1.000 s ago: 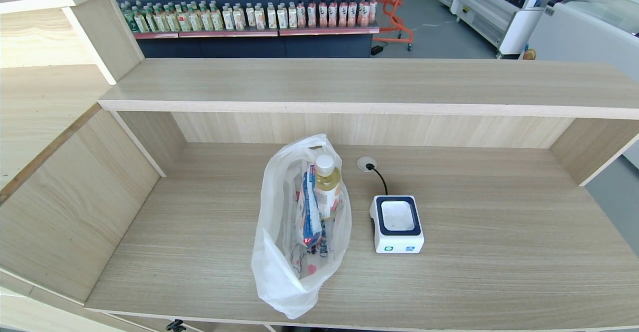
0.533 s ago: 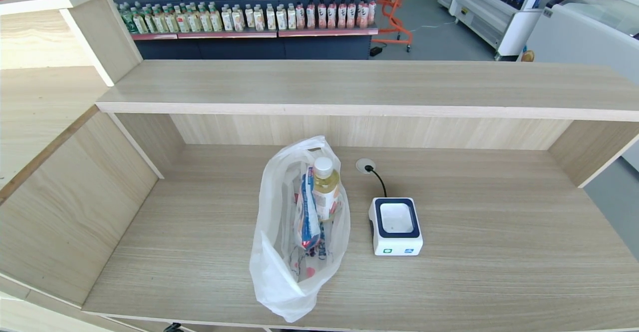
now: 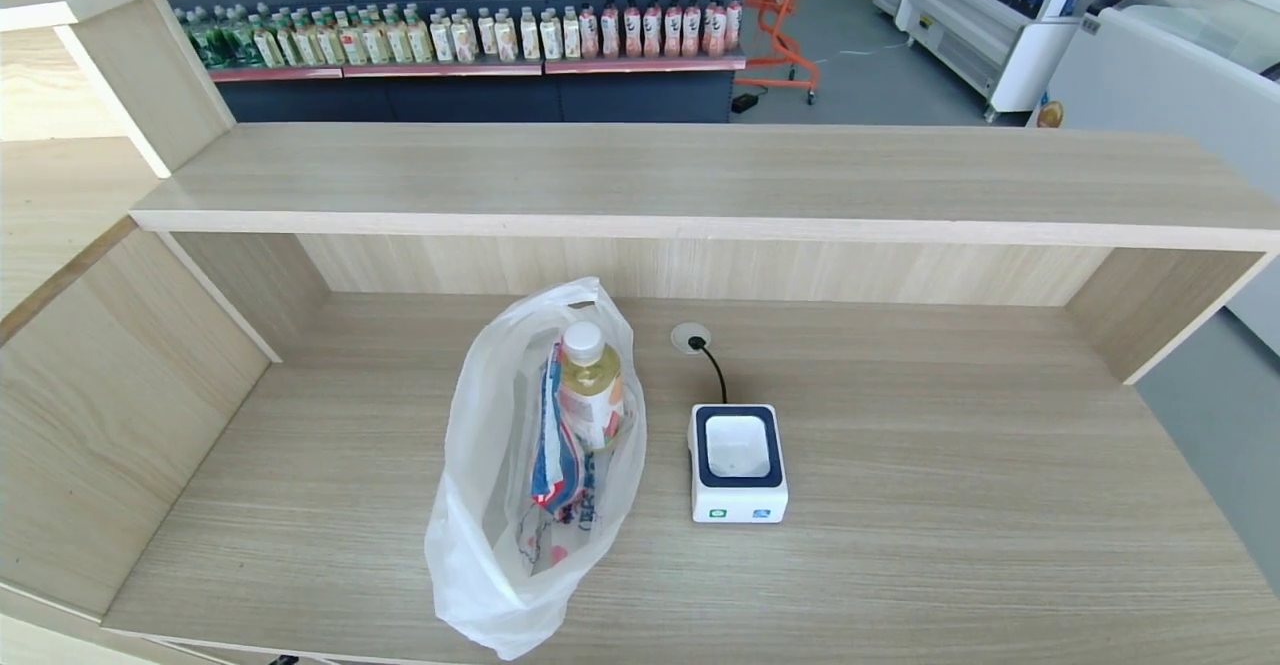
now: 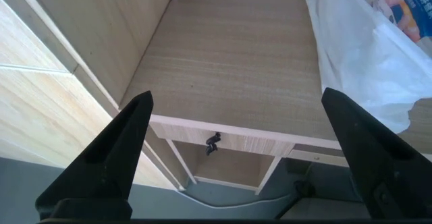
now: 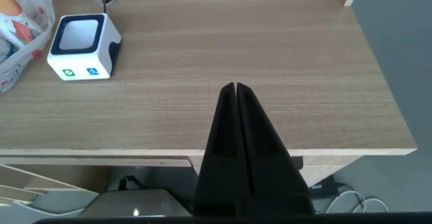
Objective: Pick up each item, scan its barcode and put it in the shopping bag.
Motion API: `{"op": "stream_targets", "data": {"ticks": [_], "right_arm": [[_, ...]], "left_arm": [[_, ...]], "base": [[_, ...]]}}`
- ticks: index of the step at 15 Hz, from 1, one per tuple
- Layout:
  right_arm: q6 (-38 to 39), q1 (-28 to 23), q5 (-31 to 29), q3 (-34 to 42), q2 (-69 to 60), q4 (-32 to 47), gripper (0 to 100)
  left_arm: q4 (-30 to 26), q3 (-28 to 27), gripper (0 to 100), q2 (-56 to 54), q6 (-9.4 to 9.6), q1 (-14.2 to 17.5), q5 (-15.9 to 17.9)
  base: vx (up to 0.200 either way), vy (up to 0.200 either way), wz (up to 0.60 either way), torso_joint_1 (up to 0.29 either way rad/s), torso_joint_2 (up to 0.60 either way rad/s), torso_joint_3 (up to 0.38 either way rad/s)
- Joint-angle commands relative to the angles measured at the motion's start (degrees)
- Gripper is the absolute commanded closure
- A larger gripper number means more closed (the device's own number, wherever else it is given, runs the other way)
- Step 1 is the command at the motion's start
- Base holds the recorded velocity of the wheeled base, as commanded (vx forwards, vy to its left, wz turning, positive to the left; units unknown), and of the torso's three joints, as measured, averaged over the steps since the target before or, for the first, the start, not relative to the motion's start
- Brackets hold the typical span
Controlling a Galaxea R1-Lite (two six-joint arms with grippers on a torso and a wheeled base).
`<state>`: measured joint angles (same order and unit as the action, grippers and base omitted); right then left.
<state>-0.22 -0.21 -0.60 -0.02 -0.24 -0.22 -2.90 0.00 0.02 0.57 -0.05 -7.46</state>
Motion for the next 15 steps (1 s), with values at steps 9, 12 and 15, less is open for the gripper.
{"op": "stream_targets", "data": {"ticks": [9,12,15], "right_arm": [[-0.04,0.03,-0.02,0.02,0.24,-0.04,100],[-0.04,0.03,-0.02,0.02,0.24,-0.04,100],[-0.22,0.03,-0.02,0.02,0.24,-0.04,100]], "left_arm": [[0.0,0.0,0,-0.02,-0.05,0.05,-0.01],[0.0,0.0,0,-0.02,-0.05,0.05,-0.01],[0.0,0.0,0,-0.02,-0.05,0.05,-0.01]], "base": [[0.044,0.0,0.0,0.0,0.0,0.0],[0.0,0.0,0.0,0.0,0.0,0.0],[0.0,0.0,0.0,0.0,0.0,0.0]]}}
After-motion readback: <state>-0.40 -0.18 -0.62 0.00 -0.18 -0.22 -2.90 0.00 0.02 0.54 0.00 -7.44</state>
